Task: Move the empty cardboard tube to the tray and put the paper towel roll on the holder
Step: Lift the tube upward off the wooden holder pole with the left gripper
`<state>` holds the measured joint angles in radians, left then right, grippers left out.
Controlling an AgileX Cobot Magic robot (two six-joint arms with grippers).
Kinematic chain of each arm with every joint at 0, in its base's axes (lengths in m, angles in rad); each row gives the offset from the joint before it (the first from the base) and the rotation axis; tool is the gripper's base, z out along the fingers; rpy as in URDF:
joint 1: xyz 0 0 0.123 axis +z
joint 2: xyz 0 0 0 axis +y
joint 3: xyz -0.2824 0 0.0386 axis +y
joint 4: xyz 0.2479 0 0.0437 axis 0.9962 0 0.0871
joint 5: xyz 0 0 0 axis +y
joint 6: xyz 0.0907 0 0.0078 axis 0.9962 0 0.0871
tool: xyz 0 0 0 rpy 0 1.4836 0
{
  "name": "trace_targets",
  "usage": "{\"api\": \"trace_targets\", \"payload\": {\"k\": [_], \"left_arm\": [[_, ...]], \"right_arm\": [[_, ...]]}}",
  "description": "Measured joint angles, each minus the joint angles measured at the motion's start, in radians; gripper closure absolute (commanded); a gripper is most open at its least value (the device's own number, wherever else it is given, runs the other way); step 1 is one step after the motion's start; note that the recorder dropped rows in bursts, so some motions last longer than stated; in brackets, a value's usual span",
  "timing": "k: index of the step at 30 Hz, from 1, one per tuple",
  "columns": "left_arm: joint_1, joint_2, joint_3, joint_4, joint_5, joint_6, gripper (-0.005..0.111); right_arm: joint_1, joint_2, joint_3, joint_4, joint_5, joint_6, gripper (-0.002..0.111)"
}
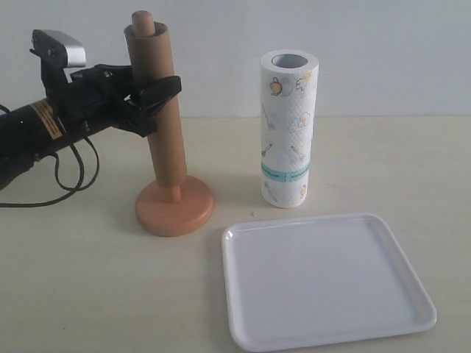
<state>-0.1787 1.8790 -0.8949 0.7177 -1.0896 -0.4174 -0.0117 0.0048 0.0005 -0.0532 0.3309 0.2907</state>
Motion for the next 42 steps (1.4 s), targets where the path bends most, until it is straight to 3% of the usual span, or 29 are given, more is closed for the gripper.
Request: {"api": "trace_targets", "payload": {"k": [18, 31, 42], "left_arm": [[0.000, -0.274, 0.000, 0.015, 0.065, -0.077, 0.103], [0.000, -0.401, -0.154, 0.011, 0.172, -0.218, 0.103], [0.000, -0.506, -0.196, 0.011, 0.234, -0.252, 0.103]], "right_arm": [[0.000, 0.000, 0.000, 0.000, 0.000, 0.000, 0.108], [0.000, 0.000, 0.000, 0.000, 0.000, 0.002, 0.108], [0.000, 0.000, 0.000, 0.000, 0.000, 0.002, 0.108]]}}
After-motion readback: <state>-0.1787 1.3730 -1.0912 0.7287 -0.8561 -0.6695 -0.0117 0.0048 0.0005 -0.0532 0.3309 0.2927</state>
